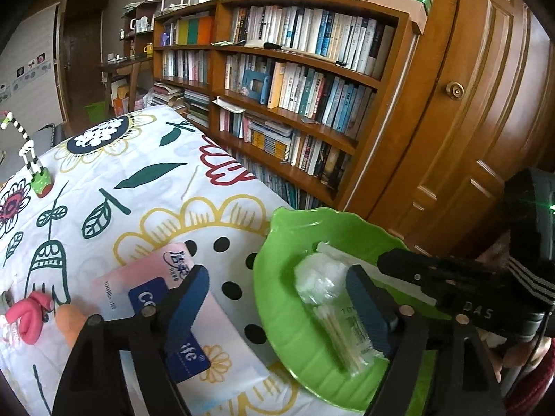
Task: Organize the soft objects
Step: 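Lower the clear bag into the green plate with the left tool while the right releases the stick there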
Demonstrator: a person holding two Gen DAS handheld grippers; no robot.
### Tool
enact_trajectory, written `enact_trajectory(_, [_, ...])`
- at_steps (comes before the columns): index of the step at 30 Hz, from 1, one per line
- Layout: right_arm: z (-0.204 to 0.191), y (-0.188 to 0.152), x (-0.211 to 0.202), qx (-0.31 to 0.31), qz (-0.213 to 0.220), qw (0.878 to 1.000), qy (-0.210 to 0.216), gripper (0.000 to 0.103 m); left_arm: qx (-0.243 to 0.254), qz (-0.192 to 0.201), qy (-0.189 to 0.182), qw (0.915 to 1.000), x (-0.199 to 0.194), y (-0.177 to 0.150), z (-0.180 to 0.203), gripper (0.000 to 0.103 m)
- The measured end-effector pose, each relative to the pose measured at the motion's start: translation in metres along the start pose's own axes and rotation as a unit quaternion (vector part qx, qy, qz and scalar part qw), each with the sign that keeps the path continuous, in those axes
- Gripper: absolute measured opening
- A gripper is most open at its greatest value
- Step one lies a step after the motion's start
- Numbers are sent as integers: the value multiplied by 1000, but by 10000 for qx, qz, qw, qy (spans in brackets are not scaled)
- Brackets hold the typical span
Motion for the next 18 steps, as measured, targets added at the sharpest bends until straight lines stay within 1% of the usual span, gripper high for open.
enact_trajectory(1, [-2, 1, -2, -9, 56, 10000, -12, 39, -14, 11, 10, 10000, -1, 0, -1, 87])
enact_trajectory(3, [-6, 3, -5, -2, 175, 9998, 30, 42, -51, 24, 50, 10000, -3, 0, -6, 90])
enact_trajectory(5, [-11, 3, -6, -24, 223, 9997, 75, 42, -115, 52, 116, 9999, -6, 0, -12, 93])
enact_trajectory(18, [-60, 8, 0, -321, 373, 9979, 409, 42, -481, 286, 493, 9972, -30, 0, -60, 94])
Point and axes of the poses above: each gripper's, at about its wrist camera, not at the fingertips, and x roughly the way its jaws point, z to its right, y to its top, the point moved 2 cm from there along x, roughly the way its jaws point, and after that the axes turned 3 degrees about z, right-handed, at the moved point
